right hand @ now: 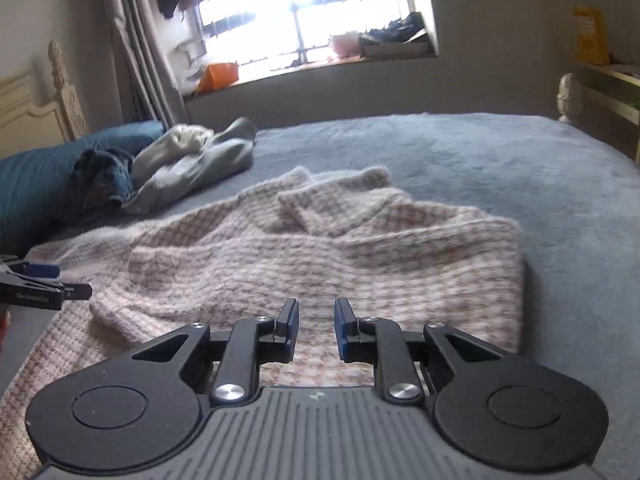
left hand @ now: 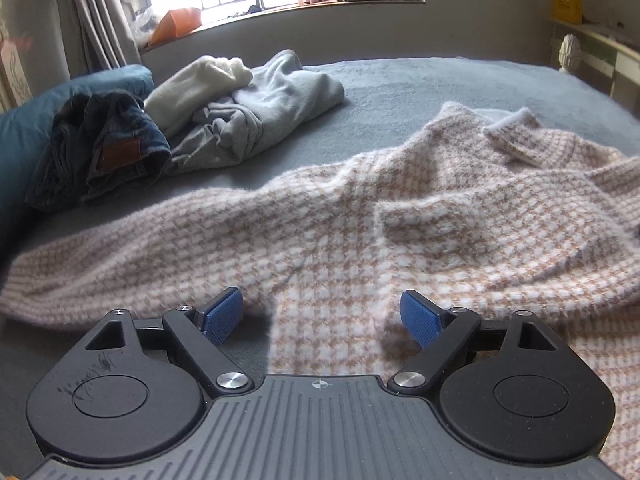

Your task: Fold clothes

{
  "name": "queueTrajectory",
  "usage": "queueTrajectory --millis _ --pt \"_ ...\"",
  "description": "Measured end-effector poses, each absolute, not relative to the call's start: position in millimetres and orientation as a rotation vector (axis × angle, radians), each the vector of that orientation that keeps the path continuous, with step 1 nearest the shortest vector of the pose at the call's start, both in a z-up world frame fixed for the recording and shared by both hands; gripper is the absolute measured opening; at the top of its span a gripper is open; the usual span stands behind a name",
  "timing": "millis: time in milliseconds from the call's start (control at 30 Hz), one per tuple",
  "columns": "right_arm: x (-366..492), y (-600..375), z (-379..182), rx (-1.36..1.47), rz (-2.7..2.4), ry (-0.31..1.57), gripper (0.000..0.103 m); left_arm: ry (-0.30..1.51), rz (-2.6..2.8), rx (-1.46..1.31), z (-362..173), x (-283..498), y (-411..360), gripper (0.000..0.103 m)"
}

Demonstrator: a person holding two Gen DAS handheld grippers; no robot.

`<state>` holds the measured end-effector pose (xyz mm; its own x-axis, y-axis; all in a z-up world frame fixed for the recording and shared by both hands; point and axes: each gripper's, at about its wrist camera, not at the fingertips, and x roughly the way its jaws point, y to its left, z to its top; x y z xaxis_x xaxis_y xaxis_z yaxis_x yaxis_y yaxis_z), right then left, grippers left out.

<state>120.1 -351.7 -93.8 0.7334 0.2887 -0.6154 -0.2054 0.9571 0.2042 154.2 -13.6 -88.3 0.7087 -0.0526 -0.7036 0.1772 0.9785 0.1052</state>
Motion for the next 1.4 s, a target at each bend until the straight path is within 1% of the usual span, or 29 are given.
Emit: queueTrajectory --millis 67,133,200,267,300,367,467,533,567,600,667,767,833,867,900,933,1033,1200,1400 --pt "144.6 -336.4 -117.1 0.14 0.292 0.801 0.02 0.785 -0.156 0.128 -94.2 153.4 -15.1 0.083" --pt "152.9 -328.4 -123.2 0.131 0.265 0.828 0.02 0.793 -0.194 0.08 -97.6 152.4 -16.1 0.077" --pt "154.6 -324.0 -112.0 0.14 0.258 0.84 0.021 0.788 -0.238 0.028 -98.1 149.3 -13.9 0.076" --pt "150.4 -320.2 -93.4 0.151 0.311 0.804 0.021 0.797 -0.27 -0.01 -100.5 150.0 -11.7 0.073" --pt "151.0 -312.8 -86.9 0.12 0.333 0.797 0.021 0.805 -0.285 -0.024 -102.1 152.0 -11.0 0.07" --pt "156.3 -291.0 -78.0 0.024 0.367 0.8 0.021 0.822 -0.313 -0.05 -106.4 158.2 -10.2 0.068" --pt "172.0 -265.2 -85.9 -0.038 0.387 0.868 0.021 0.836 -0.341 -0.1 -113.3 167.8 -6.4 0.063" --pt "181.3 -251.5 -98.6 -0.053 0.379 0.923 0.023 0.83 -0.36 -0.134 -116.5 171.5 -3.6 0.055" --pt "184.9 -247.1 -103.8 -0.048 0.369 0.942 0.023 0.827 -0.366 -0.147 -117.4 171.5 -3.0 0.053" --pt "186.4 -246.8 -105.8 -0.025 0.351 0.948 0.024 0.824 -0.373 -0.16 -118.4 171.4 -2.4 0.049" --pt "186.6 -249.3 -105.2 0.029 0.321 0.952 0.024 0.813 -0.376 -0.163 -119.1 169.7 -2.8 0.046" --pt "179.0 -257.5 -104.4 0.111 0.282 0.928 0.024 0.783 -0.377 -0.149 -117.6 167.4 -3.3 0.034" --pt "171.4 -262.0 -106.2 0.165 0.251 0.899 0.024 0.768 -0.369 -0.153 -117.6 168.3 -1.3 0.018" --pt "167.2 -263.0 -108.0 0.184 0.238 0.88 0.024 0.76 -0.363 -0.16 -117.7 168.8 0.1 0.015" --pt "163.1 -263.5 -109.6 0.198 0.227 0.861 0.024 0.752 -0.364 -0.172 -116.4 169.1 1.7 0.009" --pt "159.8 -263.1 -110.6 0.202 0.22 0.842 0.024 0.743 -0.364 -0.185 -115.1 169.4 3.4 0.007" --pt "152.8 -261.2 -111.7 0.207 0.201 0.797 0.025 0.693 -0.382 -0.203 -102.1 167.8 5.0 0.005" --pt "151.8 -262.3 -109.4 0.284 0.16 0.785 0.025 0.635 -0.39 -0.223 -85.4 170.1 7.8 0.005" --pt "151.0 -249.2 -113.6 0.268 0.152 0.777 0.025 0.686 -0.332 -0.188 -117.5 187.4 11.1 0.005"
